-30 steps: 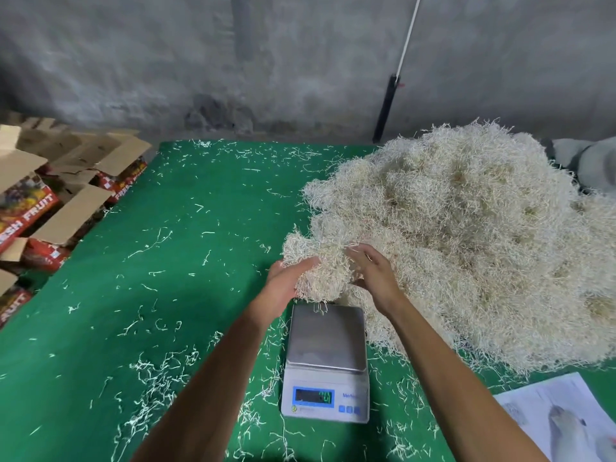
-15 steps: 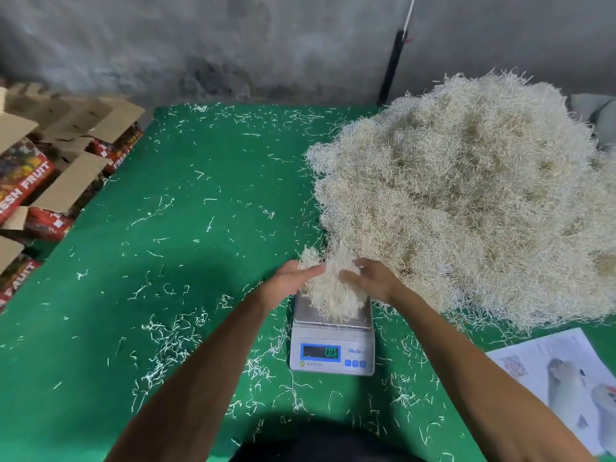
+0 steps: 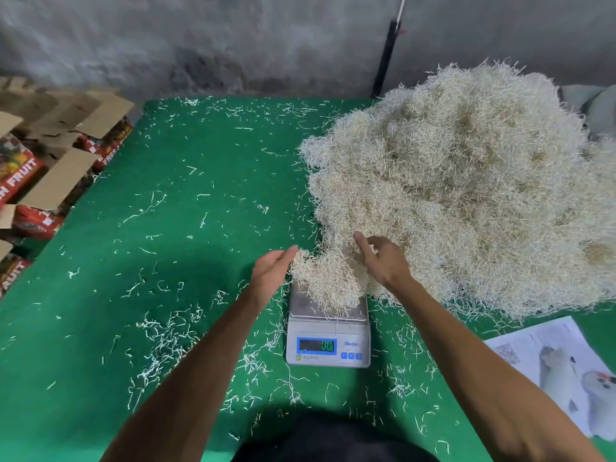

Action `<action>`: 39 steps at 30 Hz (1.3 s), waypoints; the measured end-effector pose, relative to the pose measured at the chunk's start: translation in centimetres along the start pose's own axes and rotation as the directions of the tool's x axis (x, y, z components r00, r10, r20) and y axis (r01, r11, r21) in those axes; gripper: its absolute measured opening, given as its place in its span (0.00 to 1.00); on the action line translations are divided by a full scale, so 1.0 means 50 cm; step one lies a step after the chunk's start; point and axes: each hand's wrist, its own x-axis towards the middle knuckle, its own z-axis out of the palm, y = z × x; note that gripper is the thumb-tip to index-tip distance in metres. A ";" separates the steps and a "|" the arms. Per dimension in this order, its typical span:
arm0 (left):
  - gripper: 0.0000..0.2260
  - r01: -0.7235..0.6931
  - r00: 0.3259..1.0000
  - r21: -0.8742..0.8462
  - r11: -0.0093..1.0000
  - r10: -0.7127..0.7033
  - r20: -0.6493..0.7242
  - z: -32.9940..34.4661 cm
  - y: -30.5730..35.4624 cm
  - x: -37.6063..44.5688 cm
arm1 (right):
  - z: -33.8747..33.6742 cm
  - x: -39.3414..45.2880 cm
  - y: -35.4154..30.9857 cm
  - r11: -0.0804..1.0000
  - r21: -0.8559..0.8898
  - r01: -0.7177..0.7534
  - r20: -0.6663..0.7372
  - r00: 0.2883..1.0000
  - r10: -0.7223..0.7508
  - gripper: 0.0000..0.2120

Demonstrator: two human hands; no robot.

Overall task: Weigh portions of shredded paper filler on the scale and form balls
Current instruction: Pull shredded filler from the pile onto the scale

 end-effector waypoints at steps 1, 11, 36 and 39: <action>0.21 -0.016 1.000 -0.018 1.000 0.016 -0.009 -0.001 0.004 -0.004 | 0.001 -0.001 0.000 1.000 -0.002 -0.002 -0.006 1.000 0.002 0.39; 0.19 -0.086 0.993 -0.044 0.995 0.082 -0.089 0.008 -0.004 0.010 | -0.001 -0.004 0.010 0.999 -0.029 0.013 -0.006 1.000 -0.013 0.42; 0.20 -0.031 0.996 -0.087 0.996 0.023 -0.089 0.030 0.000 0.031 | 0.030 -0.004 0.017 0.994 0.080 0.071 0.111 0.991 -0.080 0.41; 0.17 0.016 0.999 -0.049 0.999 -0.018 -0.041 0.047 -0.006 0.036 | 0.068 -0.027 0.018 0.974 -0.091 0.208 0.297 0.939 -0.173 0.47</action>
